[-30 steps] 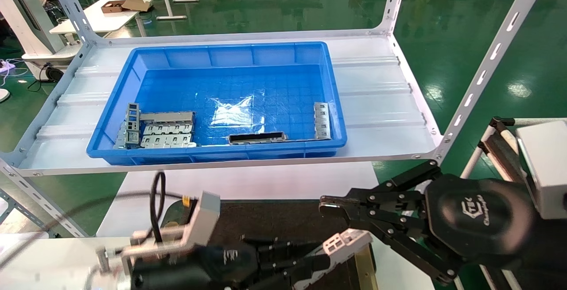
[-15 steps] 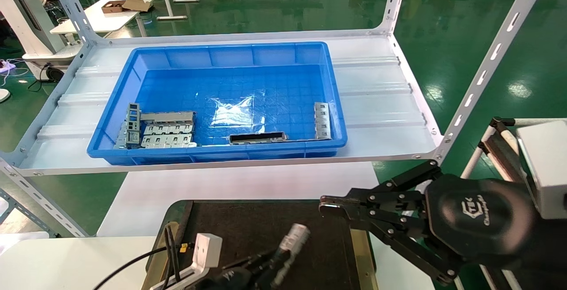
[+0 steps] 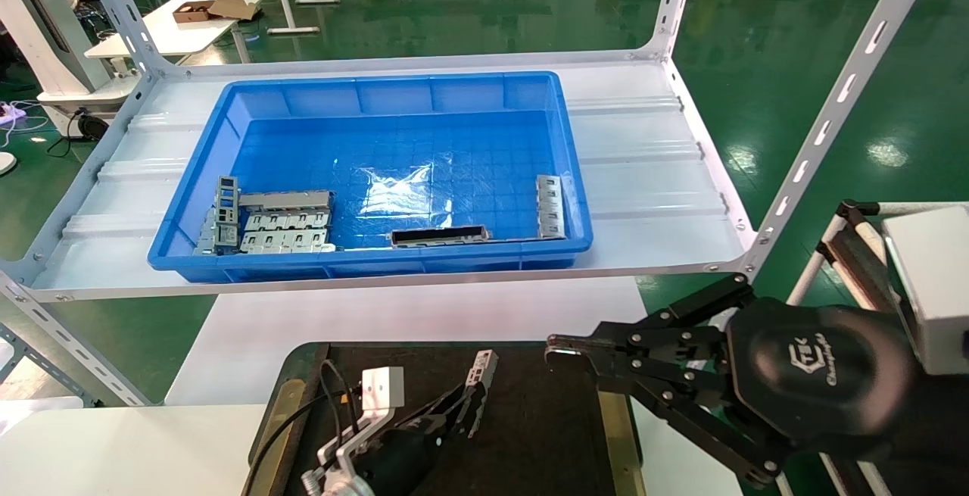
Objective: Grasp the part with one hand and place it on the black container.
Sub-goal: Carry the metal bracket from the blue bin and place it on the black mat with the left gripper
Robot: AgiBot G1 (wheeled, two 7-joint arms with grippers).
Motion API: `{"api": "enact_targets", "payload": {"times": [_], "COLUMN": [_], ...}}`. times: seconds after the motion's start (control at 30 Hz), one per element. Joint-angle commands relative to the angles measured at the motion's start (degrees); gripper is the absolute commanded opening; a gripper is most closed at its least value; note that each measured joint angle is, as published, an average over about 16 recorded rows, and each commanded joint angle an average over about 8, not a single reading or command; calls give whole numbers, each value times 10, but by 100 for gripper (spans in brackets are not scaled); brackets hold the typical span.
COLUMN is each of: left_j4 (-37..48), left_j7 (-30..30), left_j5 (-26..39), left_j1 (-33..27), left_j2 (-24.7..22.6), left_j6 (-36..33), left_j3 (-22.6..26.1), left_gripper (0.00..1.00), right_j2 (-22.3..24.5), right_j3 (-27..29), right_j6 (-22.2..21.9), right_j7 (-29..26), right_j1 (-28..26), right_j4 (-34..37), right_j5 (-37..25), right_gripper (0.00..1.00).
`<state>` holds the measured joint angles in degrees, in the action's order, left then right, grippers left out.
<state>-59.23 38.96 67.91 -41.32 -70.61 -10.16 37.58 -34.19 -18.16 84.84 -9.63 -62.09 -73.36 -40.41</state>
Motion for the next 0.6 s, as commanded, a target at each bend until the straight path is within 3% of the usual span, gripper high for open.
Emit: {"api": "enact_targets", "payload": {"times": [0.03, 0.6], "left_j4": [20, 79], "left_j7": [9, 33], "left_j5": [3, 0], "left_j1": [-12, -24], "left_j2": [-13, -47], "left_j6": [11, 66], "left_j3": [7, 24], "left_gripper": [0, 0], "right_j2": [0, 0], "right_j3": [0, 0], "right_j6": [0, 0], "right_j7": [0, 0], "right_j1": [0, 0], "right_j4": [0, 0], "right_j5": [0, 0], "right_gripper": [0, 0]}}
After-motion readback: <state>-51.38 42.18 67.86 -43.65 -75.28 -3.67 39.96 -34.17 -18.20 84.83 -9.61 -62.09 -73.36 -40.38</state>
